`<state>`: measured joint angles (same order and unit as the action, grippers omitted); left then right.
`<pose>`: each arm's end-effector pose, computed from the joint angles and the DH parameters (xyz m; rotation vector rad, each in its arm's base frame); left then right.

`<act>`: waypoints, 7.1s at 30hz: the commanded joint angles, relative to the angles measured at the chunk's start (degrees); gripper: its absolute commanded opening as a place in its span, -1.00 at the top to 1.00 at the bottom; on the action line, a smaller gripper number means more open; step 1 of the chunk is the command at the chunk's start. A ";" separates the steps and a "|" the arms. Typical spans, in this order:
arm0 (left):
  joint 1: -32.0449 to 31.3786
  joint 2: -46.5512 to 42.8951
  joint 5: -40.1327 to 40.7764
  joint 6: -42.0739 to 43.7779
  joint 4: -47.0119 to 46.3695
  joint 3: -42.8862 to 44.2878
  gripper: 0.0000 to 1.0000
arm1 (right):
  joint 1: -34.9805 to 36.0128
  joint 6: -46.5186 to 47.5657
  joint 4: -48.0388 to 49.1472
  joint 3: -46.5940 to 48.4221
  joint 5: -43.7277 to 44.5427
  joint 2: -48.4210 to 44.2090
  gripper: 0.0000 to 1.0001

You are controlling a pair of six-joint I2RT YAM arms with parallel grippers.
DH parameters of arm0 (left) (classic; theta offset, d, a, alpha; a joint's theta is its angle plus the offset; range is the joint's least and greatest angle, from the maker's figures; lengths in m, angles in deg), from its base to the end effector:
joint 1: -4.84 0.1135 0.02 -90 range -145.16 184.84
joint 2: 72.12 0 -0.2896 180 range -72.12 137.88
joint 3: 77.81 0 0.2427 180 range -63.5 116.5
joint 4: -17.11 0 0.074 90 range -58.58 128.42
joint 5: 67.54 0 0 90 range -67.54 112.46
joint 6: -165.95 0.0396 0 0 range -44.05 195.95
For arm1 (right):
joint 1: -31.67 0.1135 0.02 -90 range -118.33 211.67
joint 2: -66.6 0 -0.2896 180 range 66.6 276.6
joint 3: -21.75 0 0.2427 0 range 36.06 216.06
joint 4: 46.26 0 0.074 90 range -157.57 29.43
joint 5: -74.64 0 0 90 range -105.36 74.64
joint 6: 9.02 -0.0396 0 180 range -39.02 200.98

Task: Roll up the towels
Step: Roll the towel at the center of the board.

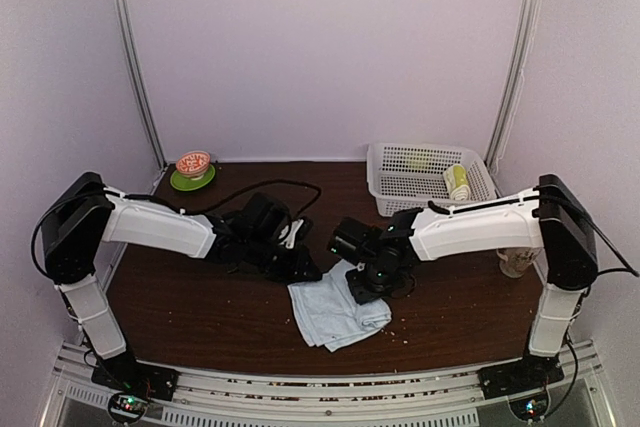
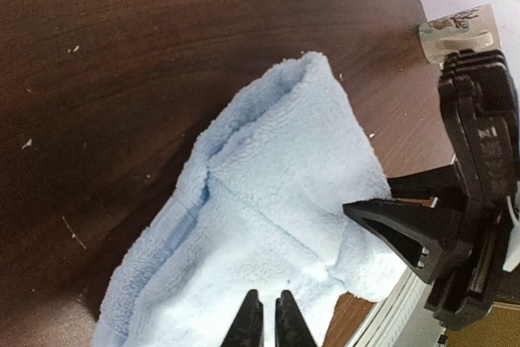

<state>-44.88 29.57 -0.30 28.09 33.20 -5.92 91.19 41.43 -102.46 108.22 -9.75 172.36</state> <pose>0.2251 -0.2893 0.1971 0.2618 2.6743 -1.1714 0.1840 0.3050 0.2022 -0.4846 2.8565 0.1885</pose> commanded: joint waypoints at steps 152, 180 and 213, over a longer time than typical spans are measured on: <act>1.99 -1.74 3.08 -3.33 -4.46 -13.84 1.00 | 12.98 4.93 27.03 -2.11 -12.36 -2.76 -0.19; 1.98 -8.09 6.10 -3.00 -8.11 -25.94 1.00 | 20.80 5.81 9.85 2.29 -6.84 6.79 0.68; 1.90 -7.76 2.80 -2.31 -9.64 -20.38 1.00 | 21.36 6.44 11.17 3.39 -6.65 2.81 0.12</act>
<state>-42.93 20.15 2.61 25.84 25.90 -24.71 112.18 47.22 -88.19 112.65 -14.37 178.28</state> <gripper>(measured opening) 0.001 0.379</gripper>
